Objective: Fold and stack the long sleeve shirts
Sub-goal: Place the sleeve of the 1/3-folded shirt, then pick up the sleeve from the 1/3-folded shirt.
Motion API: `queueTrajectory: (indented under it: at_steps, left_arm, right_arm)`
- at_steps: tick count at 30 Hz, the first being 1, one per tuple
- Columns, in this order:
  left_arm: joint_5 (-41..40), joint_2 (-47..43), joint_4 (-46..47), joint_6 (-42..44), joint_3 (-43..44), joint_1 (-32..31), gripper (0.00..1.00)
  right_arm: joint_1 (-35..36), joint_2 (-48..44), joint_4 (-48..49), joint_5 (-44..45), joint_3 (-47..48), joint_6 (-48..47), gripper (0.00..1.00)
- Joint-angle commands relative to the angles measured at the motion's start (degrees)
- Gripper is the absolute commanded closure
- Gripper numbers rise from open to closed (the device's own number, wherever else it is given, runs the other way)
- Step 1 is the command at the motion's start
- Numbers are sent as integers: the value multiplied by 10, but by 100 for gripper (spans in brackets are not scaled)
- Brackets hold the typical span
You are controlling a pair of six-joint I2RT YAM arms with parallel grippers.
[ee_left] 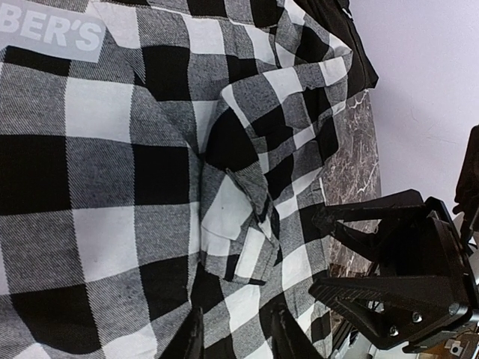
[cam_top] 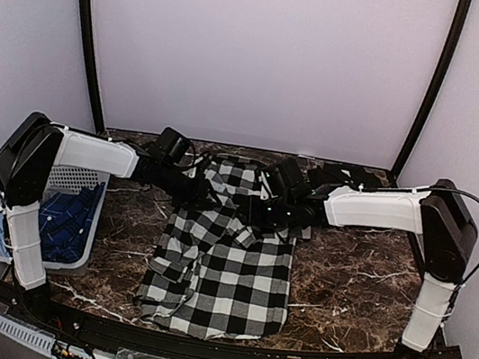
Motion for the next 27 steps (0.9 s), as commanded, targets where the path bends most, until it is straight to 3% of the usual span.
queueTrajectory:
  at_steps: [1, 12, 20, 27]
  left_arm:
    - [4, -12, 9, -10, 5, -25, 69]
    - [-46, 6, 10, -52, 16, -63, 68]
    - [-52, -5, -1, -33, 7, -64, 68]
    - [-55, -6, 6, -33, 8, -64, 68]
  right_arm:
    - [-6, -39, 19, 7, -39, 4, 48]
    - [-41, -12, 83, -57, -87, 12, 48]
    - [-47, 27, 106, -65, -92, -2, 35]
    - [-47, 55, 139, -127, -80, 24, 39]
